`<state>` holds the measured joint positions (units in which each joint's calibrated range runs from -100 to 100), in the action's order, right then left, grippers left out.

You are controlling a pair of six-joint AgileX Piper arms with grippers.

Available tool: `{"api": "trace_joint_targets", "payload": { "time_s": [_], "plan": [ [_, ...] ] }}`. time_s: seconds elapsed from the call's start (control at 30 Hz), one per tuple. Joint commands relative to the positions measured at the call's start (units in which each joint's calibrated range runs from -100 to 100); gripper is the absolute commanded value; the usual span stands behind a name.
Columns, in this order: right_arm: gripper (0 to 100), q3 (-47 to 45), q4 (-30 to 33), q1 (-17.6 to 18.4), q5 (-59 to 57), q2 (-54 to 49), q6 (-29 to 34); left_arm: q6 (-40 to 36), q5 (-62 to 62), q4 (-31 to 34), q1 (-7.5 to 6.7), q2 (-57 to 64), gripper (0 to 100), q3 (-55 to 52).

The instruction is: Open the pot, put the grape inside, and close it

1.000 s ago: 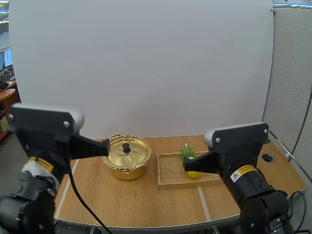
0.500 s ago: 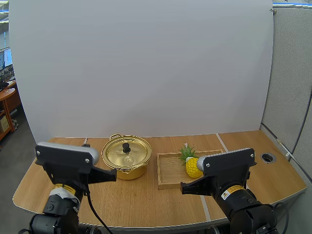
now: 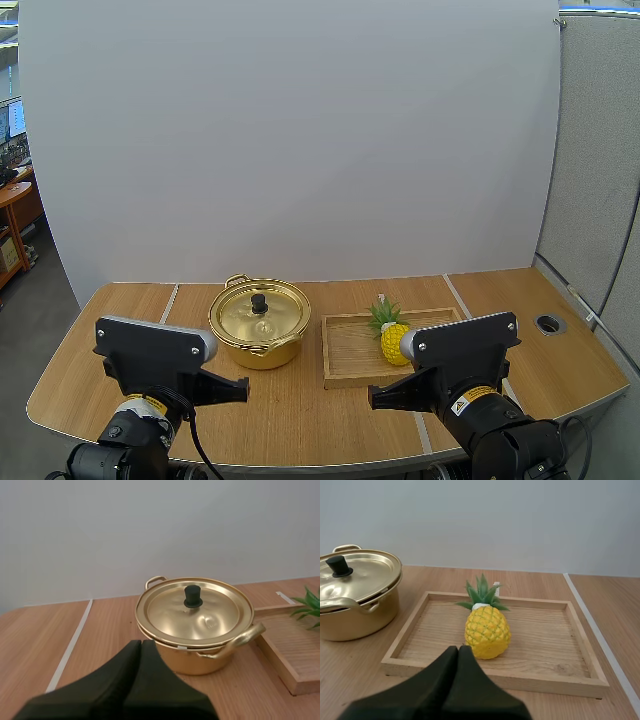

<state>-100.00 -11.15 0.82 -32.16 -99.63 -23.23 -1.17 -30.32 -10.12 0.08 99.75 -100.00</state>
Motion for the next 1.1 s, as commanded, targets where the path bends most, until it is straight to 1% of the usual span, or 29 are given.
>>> {"api": "trace_joint_targets", "payload": {
  "time_s": [0.0, 0.13, 1.07],
  "plan": [
    [0, 0.0, 0.4, -0.5, 0.2, -0.4, -0.4, -1.9, -0.4, 0.2, -0.08, 0.2, 0, 0.0],
    [0, 0.0, 0.4, -0.7, 0.2, -0.4, -0.3, -3.5, -0.4, 0.2, -0.05, 0.2, 0, 0.0],
    [0, 0.0, 0.3, -0.7, 0.4, -0.4, -0.3, -3.5, 1.7, 0.2, -0.05, 0.2, 0, 0.0]
  ]
}}
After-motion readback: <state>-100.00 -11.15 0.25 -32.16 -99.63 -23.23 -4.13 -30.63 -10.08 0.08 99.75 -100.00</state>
